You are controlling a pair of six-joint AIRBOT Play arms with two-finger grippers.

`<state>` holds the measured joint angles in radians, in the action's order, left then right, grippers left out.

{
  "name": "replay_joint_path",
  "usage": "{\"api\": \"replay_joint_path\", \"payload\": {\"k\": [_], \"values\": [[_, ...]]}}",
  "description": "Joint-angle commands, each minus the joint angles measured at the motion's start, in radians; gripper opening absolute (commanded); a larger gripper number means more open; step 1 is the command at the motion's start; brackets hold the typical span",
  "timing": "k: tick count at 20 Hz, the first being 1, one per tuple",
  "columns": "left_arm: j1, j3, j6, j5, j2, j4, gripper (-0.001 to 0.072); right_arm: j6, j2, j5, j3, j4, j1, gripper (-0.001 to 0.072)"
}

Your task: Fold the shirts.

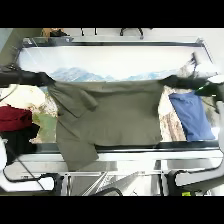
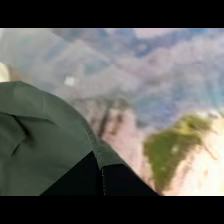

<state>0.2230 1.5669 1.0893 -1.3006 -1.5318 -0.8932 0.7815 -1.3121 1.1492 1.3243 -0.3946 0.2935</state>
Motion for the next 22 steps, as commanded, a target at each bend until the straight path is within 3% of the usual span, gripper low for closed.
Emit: {"api": "replay_joint_path", "payload": {"k": [1,4,8,13,17,22], "values": [[-0.010,0.094,0.021,0.080,-0.236,-0.075,0.0022,-0.080,-0.210,-0.096,0.032,0.106,-0.015,0.0017],[-0.013,0.290,0.039,0.037,-0.365,-0.076,0.0022,-0.075,-0.294,-0.094,0.157,0.119,-0.017,0.0018],[-0.014,0.431,0.092,-0.079,-0.443,-0.130,0.0022,-0.069,-0.277,-0.064,0.196,0.088,-0.017,0.0017],[-0.014,0.444,0.109,-0.200,-0.446,-0.201,0.0022,-0.002,-0.270,-0.016,0.185,-0.071,-0.041,0.0017],[-0.022,0.444,0.154,-0.209,-0.446,-0.328,0.0022,0.046,-0.270,-0.038,0.159,-0.223,-0.102,0.0017],[-0.023,0.442,0.154,-0.228,-0.470,-0.314,0.0022,0.045,-0.272,-0.110,0.158,-0.242,-0.131,0.0017]]}}
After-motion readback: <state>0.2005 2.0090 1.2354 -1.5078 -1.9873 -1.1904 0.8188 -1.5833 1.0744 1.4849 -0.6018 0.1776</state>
